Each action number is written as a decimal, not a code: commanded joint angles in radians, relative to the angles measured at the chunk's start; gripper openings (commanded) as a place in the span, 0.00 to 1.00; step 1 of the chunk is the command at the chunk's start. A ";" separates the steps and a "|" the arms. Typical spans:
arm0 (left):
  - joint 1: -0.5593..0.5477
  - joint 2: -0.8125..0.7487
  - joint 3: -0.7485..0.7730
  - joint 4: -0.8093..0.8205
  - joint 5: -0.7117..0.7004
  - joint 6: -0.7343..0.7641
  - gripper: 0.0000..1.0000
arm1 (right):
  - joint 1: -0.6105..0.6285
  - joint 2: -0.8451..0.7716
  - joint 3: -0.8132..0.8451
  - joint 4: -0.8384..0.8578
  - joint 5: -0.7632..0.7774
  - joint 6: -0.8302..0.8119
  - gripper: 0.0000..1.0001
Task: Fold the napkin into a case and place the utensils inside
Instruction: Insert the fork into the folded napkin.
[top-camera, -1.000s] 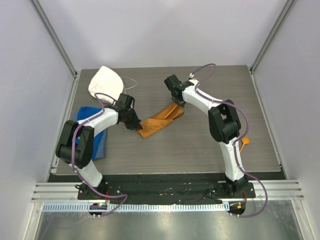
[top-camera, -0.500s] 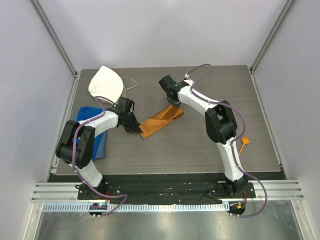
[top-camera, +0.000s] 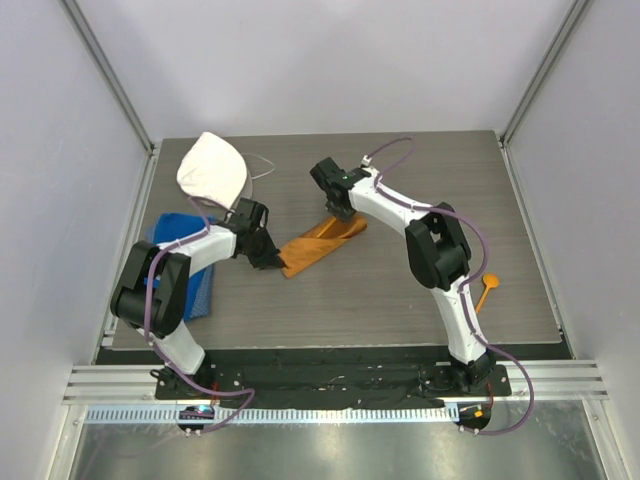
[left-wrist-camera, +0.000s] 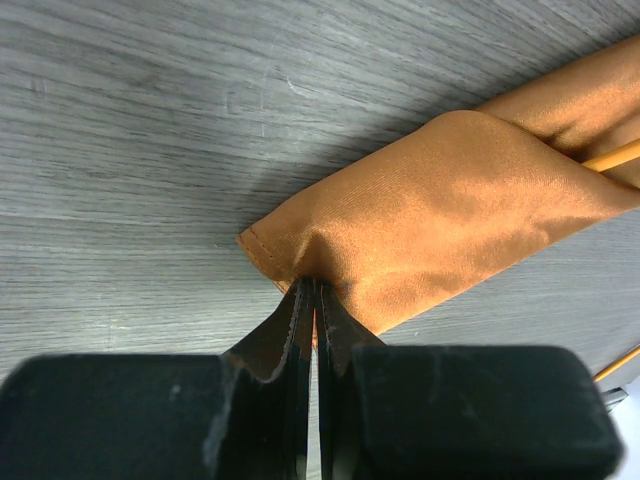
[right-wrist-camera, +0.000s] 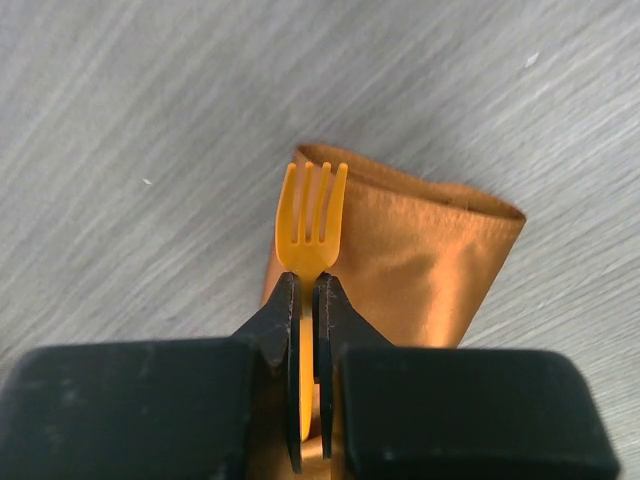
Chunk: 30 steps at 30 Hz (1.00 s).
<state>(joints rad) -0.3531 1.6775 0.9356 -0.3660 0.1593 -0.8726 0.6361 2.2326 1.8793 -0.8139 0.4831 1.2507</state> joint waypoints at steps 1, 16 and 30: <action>-0.004 -0.039 -0.024 0.042 -0.003 -0.022 0.07 | 0.022 -0.033 -0.045 0.022 -0.021 0.073 0.01; -0.023 -0.047 -0.029 0.059 -0.003 -0.034 0.07 | 0.068 -0.057 -0.075 0.048 -0.066 0.167 0.01; -0.023 -0.079 -0.032 0.056 -0.014 -0.025 0.07 | 0.086 -0.073 -0.103 0.090 -0.095 0.161 0.27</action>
<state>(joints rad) -0.3710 1.6527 0.9073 -0.3401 0.1574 -0.9039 0.7143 2.2322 1.7851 -0.7475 0.3714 1.4166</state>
